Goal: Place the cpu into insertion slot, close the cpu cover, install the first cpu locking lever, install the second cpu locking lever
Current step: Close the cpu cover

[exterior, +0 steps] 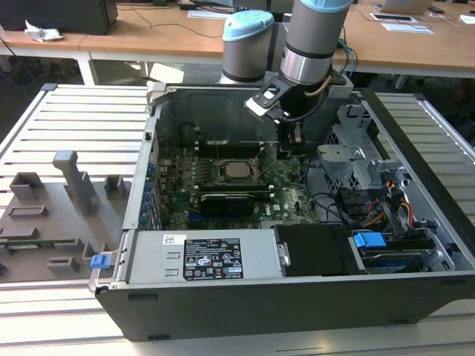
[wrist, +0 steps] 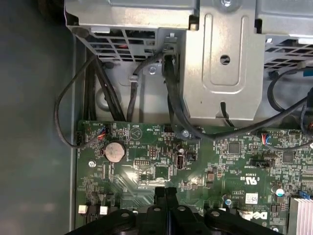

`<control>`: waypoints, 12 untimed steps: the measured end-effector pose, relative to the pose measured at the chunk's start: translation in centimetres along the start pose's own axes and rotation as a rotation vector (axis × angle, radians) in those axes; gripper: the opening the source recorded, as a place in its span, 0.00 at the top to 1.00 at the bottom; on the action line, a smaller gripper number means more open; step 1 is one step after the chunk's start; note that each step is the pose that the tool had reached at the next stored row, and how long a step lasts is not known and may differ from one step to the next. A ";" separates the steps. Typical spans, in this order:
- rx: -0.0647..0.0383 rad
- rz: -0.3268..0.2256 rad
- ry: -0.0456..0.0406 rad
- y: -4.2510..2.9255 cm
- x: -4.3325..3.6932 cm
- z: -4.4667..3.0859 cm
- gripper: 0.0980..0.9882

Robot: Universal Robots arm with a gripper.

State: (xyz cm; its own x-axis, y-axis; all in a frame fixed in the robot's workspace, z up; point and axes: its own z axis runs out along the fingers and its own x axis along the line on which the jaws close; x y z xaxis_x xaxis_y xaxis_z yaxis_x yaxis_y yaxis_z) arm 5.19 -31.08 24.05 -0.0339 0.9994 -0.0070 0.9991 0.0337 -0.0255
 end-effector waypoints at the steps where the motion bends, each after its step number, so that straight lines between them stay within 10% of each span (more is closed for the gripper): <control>1: 0.000 0.000 0.0001 -0.06 0.00 0.00 0.99; 12: 0.000 0.000 0.0001 -1.23 0.04 0.04 0.99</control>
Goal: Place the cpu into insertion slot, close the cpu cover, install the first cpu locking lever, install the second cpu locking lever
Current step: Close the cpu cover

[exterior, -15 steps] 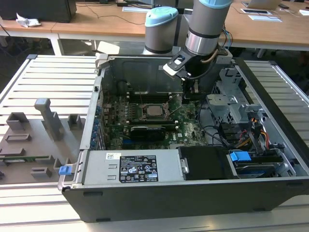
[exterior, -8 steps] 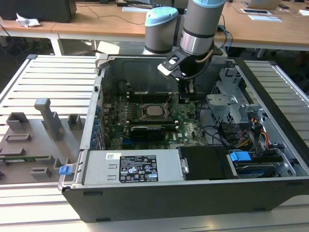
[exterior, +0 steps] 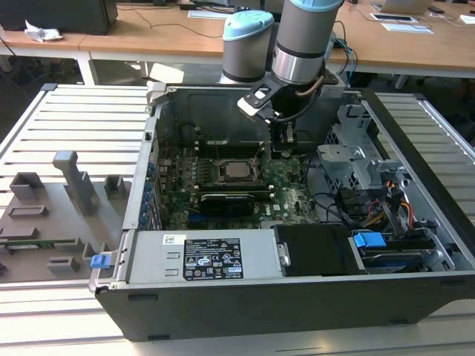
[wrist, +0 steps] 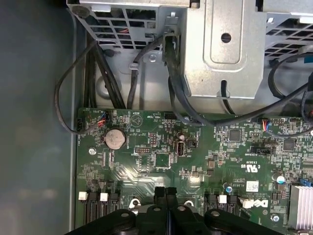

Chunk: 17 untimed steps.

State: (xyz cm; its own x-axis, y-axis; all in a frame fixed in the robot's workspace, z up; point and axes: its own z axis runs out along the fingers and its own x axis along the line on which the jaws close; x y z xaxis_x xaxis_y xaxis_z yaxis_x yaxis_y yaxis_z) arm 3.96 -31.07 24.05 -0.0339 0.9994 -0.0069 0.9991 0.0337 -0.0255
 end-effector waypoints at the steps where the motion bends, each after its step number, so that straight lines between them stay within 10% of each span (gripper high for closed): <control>1: 0.000 0.000 0.0000 -0.05 0.00 0.00 0.99; 17: 0.000 0.000 0.0000 -1.18 0.04 0.03 0.99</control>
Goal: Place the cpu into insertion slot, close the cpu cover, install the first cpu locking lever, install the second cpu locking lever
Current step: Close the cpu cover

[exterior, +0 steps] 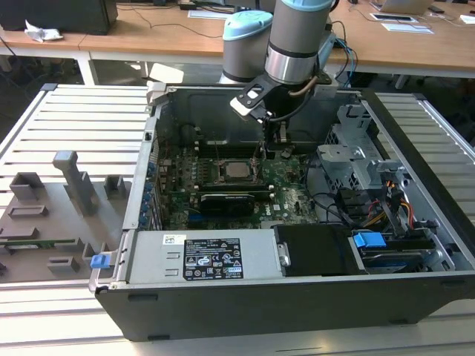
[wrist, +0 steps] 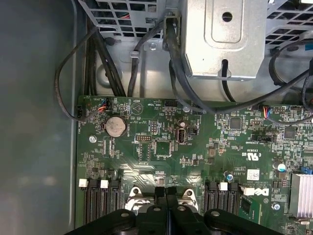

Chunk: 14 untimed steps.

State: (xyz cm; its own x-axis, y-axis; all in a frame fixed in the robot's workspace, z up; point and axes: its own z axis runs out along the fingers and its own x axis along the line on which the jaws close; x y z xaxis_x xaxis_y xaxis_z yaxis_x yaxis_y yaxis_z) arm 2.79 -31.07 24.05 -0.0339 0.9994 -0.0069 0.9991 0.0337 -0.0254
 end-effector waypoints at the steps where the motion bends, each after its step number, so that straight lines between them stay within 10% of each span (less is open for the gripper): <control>1: 0.000 0.000 0.0000 -0.05 0.00 0.00 0.99; 14: 0.000 0.000 0.0000 -1.02 0.03 0.02 0.99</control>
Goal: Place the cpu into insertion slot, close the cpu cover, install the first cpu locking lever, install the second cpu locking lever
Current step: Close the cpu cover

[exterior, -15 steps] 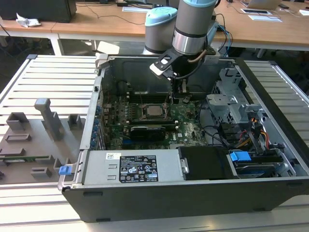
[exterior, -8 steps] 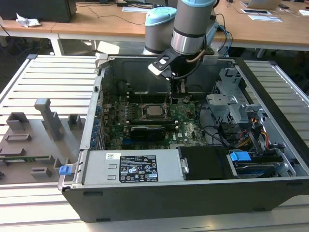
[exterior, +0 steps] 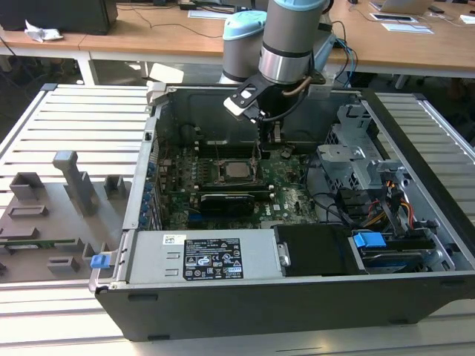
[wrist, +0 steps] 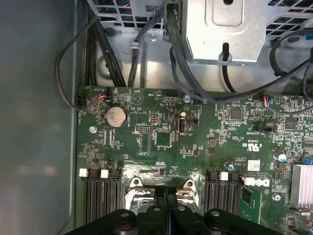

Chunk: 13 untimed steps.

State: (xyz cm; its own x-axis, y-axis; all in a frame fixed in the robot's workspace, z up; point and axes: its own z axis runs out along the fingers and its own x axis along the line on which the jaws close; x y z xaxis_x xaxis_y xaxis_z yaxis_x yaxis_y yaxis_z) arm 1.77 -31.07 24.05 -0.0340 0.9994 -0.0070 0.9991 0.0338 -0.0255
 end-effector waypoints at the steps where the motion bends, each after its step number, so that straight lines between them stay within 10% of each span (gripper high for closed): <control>1: 0.000 0.000 0.0000 -0.08 0.00 0.00 0.99; 13: 0.000 0.000 0.0000 -1.97 0.07 0.05 0.99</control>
State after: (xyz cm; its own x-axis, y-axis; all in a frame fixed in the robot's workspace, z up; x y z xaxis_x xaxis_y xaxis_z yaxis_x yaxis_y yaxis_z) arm -0.20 -31.07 24.05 -0.0339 0.9994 -0.0069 0.9991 0.0337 -0.0255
